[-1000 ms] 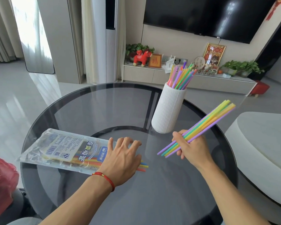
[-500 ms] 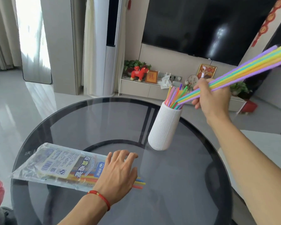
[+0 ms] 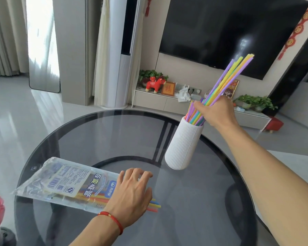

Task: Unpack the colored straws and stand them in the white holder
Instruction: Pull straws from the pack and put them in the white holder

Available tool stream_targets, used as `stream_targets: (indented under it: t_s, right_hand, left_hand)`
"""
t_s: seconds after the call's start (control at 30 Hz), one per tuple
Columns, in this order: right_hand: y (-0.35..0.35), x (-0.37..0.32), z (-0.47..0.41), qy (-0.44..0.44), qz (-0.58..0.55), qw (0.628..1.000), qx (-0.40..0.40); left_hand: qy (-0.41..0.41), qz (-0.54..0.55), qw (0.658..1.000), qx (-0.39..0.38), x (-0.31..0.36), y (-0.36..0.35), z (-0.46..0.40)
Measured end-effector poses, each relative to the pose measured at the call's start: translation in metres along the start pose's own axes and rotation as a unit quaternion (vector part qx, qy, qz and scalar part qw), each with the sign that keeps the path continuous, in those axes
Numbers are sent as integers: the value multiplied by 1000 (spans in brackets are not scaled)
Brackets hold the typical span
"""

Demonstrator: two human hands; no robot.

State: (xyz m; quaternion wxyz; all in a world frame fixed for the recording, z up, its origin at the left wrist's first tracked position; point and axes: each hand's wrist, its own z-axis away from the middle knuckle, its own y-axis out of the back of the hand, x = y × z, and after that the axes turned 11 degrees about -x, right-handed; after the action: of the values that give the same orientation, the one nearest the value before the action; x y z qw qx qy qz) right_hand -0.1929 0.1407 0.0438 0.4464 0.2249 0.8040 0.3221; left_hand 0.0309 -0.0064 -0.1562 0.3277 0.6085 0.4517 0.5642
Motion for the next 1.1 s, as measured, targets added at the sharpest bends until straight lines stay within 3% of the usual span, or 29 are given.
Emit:
stream_targets:
  t_s: [0.17,0.33,0.43,0.57,0.63,0.67,0.77,0.83,0.9,0.97,1.03,1.1]
  right_hand:
    - [6,-7,9,35,-76,995,62]
    - [-1,-5,20,26,7,999,-32]
    - [4,-10,23,42,-31,998,31]
    - [14,-22,27,171,-79,968,168]
    - [18,-23,20,201,-20,967,158]
    - [18,-23,15,191,40,975,110]
    - [6,-15,16,107,225,965,-77]
    - [-4,-6,23,93,254,954,-131]
    - [-5,-3,27,122,251,952,-124]
    - [3,-4,33,150,203,965,-69]
    - [8,-8,50,219,154,963,23]
    - [-1,-9,82,287,131,949,22]
  left_hand:
    - [-11,5,1000,14,1,2,1]
    - [-16,22,999,19,-1,4,-1]
    - [-14,38,999,27,-4,5,-1]
    - [-11,45,998,35,-7,6,-2]
    - [-10,47,998,36,-7,7,-2]
    - [-12,45,998,35,-7,7,-2]
    - [-49,25,998,-20,-12,15,-1]
    - [-83,-7,991,-102,-20,24,2]
    - [-64,-54,982,-168,-31,31,7]
    - [-37,-93,969,-225,-38,34,12]
    - [-29,-117,960,-251,-40,35,14]
    - [-37,-135,959,-247,-39,36,15]
